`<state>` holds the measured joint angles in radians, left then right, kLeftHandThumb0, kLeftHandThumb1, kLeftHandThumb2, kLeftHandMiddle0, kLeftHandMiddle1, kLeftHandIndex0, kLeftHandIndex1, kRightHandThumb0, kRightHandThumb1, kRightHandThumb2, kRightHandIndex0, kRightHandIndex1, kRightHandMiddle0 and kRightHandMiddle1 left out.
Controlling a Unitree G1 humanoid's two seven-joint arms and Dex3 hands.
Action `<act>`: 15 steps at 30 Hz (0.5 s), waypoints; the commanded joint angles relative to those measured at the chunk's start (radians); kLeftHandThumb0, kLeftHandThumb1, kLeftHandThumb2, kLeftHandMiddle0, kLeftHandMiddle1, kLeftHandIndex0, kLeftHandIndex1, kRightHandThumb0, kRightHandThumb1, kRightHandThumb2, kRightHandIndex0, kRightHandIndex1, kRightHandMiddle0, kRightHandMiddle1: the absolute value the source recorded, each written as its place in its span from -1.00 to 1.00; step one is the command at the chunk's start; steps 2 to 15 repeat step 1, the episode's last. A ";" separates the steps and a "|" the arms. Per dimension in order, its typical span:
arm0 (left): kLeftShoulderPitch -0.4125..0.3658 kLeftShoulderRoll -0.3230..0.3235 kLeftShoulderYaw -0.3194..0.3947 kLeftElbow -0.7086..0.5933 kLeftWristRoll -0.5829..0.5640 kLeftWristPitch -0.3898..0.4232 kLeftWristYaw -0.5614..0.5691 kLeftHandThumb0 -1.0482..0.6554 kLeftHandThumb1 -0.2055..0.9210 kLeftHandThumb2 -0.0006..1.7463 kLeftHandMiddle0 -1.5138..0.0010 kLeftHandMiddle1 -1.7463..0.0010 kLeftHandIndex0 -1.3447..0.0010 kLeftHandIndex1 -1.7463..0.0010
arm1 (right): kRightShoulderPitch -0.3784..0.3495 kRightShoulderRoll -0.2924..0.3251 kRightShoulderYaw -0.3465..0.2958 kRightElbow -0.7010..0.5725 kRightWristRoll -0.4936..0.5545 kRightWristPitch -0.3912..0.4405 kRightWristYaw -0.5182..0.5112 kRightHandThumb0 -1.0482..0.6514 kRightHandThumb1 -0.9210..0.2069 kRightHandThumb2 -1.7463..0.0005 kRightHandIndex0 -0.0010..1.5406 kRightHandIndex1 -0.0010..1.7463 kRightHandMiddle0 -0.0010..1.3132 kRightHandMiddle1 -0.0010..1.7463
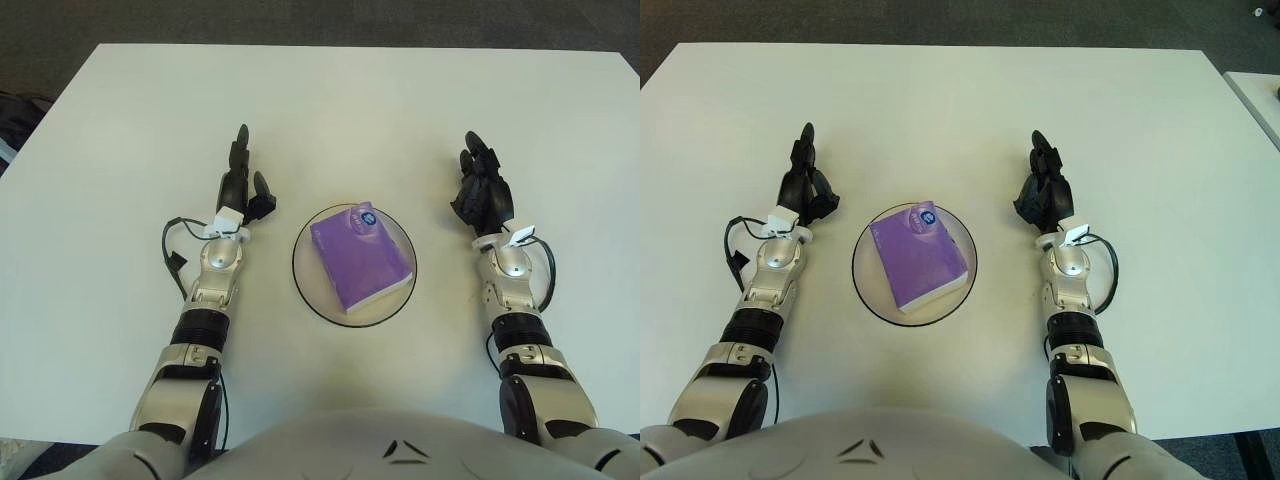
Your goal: Put the tissue paper into the plate.
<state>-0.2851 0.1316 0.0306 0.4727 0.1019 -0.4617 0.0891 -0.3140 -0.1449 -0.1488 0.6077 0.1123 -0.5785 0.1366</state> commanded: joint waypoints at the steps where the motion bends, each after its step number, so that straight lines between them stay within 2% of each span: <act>1: 0.109 -0.020 -0.012 0.058 0.017 0.038 0.012 -0.83 1.00 0.29 0.95 0.98 0.95 0.95 | 0.167 0.085 0.023 0.105 -0.003 0.040 -0.007 -0.66 -1.00 -0.18 -0.92 -0.99 -1.00 -0.74; 15: 0.109 -0.020 -0.012 0.058 0.017 0.038 0.012 -0.83 1.00 0.29 0.95 0.98 0.95 0.95 | 0.167 0.085 0.023 0.105 -0.003 0.040 -0.007 -0.66 -1.00 -0.18 -0.92 -0.99 -1.00 -0.74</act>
